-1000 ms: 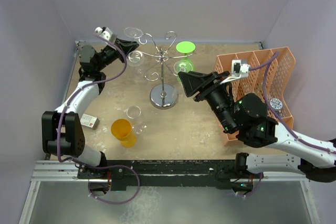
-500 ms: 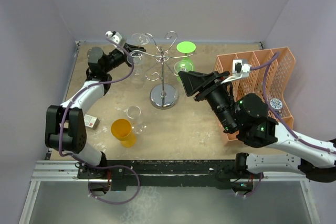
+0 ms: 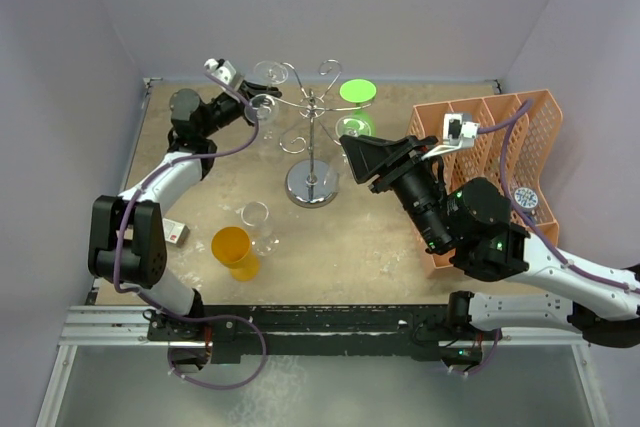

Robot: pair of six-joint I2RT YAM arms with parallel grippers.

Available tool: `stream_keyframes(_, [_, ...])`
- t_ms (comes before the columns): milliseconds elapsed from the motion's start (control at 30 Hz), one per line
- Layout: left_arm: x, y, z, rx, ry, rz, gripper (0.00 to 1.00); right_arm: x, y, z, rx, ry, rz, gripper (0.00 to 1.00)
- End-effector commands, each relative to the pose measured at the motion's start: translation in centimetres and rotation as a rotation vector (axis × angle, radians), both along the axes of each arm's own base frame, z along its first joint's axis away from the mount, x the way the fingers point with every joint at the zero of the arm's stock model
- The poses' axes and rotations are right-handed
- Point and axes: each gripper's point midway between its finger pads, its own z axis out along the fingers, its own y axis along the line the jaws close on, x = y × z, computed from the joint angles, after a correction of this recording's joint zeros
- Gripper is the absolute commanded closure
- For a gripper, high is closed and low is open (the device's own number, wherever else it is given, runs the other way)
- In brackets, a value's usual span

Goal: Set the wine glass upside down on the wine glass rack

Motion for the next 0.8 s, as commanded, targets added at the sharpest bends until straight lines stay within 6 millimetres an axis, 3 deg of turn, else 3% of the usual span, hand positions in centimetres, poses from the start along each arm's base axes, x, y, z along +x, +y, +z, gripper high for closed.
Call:
stream_keyframes(0, [-0.9, -1.3, 2.4, 0.019, -0.134, -0.053, 1.0, 0.1, -0.8, 1.5, 0.072, -0.004, -0.024, 0.51])
stream_keyframes(767, [-1.7, 0.8, 2.1, 0.064, -0.145, -0.134, 1.0, 0.5, 0.7, 1.0, 0.033, 0.005, -0.02, 0.51])
